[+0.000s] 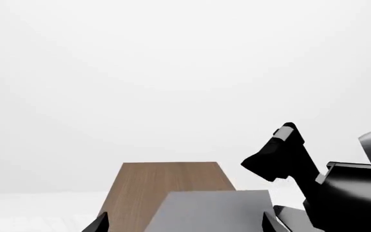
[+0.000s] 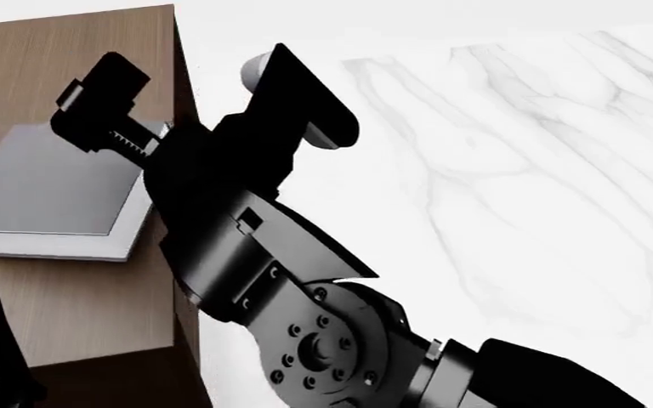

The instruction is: Pick up the book in the middle and place it on the cabinet shelf.

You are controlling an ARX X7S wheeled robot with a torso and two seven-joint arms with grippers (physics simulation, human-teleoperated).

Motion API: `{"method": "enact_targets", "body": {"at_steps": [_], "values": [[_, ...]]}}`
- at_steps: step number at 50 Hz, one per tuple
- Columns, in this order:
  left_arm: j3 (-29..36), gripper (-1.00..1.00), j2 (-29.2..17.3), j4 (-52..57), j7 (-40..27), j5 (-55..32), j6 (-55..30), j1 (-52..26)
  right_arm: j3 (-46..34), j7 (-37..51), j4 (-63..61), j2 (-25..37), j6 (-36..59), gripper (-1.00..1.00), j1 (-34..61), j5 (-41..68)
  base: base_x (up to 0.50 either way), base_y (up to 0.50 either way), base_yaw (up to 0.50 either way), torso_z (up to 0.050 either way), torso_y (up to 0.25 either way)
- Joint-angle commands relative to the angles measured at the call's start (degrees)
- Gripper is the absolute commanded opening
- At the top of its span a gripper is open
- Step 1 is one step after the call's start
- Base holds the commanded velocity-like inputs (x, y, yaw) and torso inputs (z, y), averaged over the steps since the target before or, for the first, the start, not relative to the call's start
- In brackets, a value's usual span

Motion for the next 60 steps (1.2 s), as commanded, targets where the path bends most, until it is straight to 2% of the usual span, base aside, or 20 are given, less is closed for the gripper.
{"method": "enact_targets", "body": {"at_steps": [1,13,19,24,28,31,34,38,41,44,45,51,60], "values": [[-0.3,1.00,-0.5,0.0,-0.1,0.0,0.5,0.3,1.2,1.1,-2.5,4.1,0.5,1.00,0.9,-1.6,0.00,0.00,0.00,0.000,0.000],[0.2,1.00,0.1,0.6,-0.6,0.0,-1.1,-0.6,3.1,2.1,-10.9,12.1,-2.0,1.00,-2.1,-3.0,0.00,0.00,0.00,0.000,0.000],[0.5,1.00,0.2,0.6,-0.4,0.3,-1.2,-0.7,4.9,2.4,-15.9,15.6,-6.5,1.00,-6.4,-4.5,0.00,0.00,0.00,0.000,0.000],[0.5,1.00,0.5,-0.2,0.2,1.3,0.1,-0.2,3.1,5.9,-18.5,19.3,-12.3,1.00,-6.9,-17.8,0.00,0.00,0.00,0.000,0.000],[4.0,1.00,1.9,1.5,1.2,7.8,-4.8,-2.8,2.2,10.5,-21.8,24.4,-16.3,1.00,-6.4,-31.6,0.00,0.00,0.00,0.000,0.000],[2.7,1.00,2.6,1.8,1.2,6.5,-4.6,-4.8,1.2,14.3,-24.3,28.3,-15.6,1.00,-3.7,-41.4,0.00,0.00,0.00,0.003,0.000],[2.7,1.00,3.1,4.3,0.2,6.2,-12.6,-10.9,1.3,16.7,-25.1,29.9,-14.6,1.00,-1.6,-45.9,0.00,0.00,0.00,0.000,0.000],[-1.8,1.00,4.7,3.5,3.6,0.7,-14.7,-22.4,2.7,21.4,-29.6,33.9,-12.1,1.00,3.7,-51.3,0.00,0.00,0.00,0.000,0.000],[-4.0,1.00,6.2,1.2,5.2,-4.1,-19.8,-32.0,3.8,23.9,-33.0,36.8,-9.0,1.00,8.2,-53.6,0.00,0.00,0.00,0.000,0.000],[-4.3,1.00,7.0,-1.0,7.2,-4.1,-20.6,-35.5,4.3,23.8,-33.4,37.5,-7.7,1.00,9.9,-52.6,0.00,0.00,0.00,0.000,0.000],[-5.8,1.00,8.5,-7.1,11.2,-4.9,-20.4,-41.0,5.2,22.6,-31.8,38.1,-6.4,1.00,12.1,-50.3,0.00,0.00,0.00,0.000,0.000],[-7.2,1.00,11.7,-20.2,19.1,-3.6,-19.5,-50.9,6.6,20.5,-27.4,38.8,-3.0,1.00,17.1,-48.0,0.00,0.00,0.00,0.000,0.000],[-5.9,1.00,17.1,-33.6,27.5,-0.4,-20.9,-65.9,8.2,17.3,-20.7,36.6,2.1,1.00,25.0,-45.5,0.00,0.00,0.00,0.000,0.000]]}}
